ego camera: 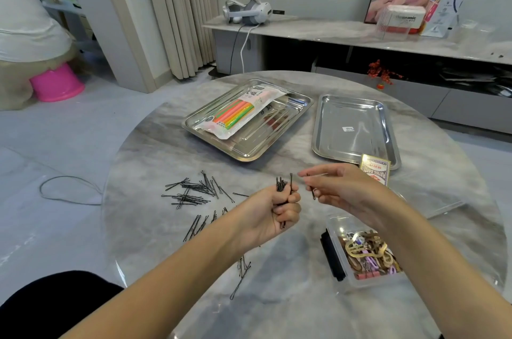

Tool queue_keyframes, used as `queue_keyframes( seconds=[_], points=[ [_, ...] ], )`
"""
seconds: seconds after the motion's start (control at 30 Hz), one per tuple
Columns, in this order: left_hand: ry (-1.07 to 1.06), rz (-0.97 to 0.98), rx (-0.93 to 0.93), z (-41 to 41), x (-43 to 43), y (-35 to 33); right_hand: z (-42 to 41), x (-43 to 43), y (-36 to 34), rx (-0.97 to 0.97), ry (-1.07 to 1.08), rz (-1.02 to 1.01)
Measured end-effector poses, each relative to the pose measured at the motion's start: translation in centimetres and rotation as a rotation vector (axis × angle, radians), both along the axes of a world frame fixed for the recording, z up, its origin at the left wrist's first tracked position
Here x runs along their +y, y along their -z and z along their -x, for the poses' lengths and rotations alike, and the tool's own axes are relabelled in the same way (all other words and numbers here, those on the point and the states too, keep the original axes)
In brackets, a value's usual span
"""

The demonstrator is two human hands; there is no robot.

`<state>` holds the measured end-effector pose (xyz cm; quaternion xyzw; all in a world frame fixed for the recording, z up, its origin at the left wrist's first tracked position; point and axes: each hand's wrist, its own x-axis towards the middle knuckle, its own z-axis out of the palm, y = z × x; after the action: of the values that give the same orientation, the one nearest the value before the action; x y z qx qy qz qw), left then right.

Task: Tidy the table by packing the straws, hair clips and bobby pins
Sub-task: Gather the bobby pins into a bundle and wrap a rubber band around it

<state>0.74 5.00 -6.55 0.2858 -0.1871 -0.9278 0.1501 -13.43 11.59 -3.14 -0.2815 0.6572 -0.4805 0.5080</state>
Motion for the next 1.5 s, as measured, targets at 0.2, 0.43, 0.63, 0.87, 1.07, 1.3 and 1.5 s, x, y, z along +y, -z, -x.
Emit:
queue_keyframes(
  seconds=[0.2,0.43,0.63,0.87,1.07,1.3,1.5],
  points=[
    [0.080,0.035,-0.058,-0.2,0.3,0.3,-0.8,-0.4,0.8,0.045,0.071,0.083],
    [0.139,0.131,-0.169,-0.3,0.6,0.3,-1.2,-0.5,1.3,0.006,0.071,0.028],
    [0.154,0.280,-0.270,0.0,0.8,0.1,-1.6,-0.9,1.9,-0.028,0.146,0.067],
    [0.066,0.141,-0.125,-0.5,0.2,-0.7,-1.6,-0.9,1.5,0.124,-0.045,0.033],
    [-0.068,-0.088,-0.073,-0.7,-0.8,-1.0,-2.1,-0.5,1.3,0.473,-0.555,0.169],
    [-0.033,-0.143,-0.102,-1.1,-0.6,-0.6,-2.1,-0.8,2.2,0.652,-0.585,0.172],
    [-0.028,-0.096,-0.098,-1.2,-0.5,-0.5,-2.4,-1.0,2.5,0.583,-0.489,0.214]
  ],
)
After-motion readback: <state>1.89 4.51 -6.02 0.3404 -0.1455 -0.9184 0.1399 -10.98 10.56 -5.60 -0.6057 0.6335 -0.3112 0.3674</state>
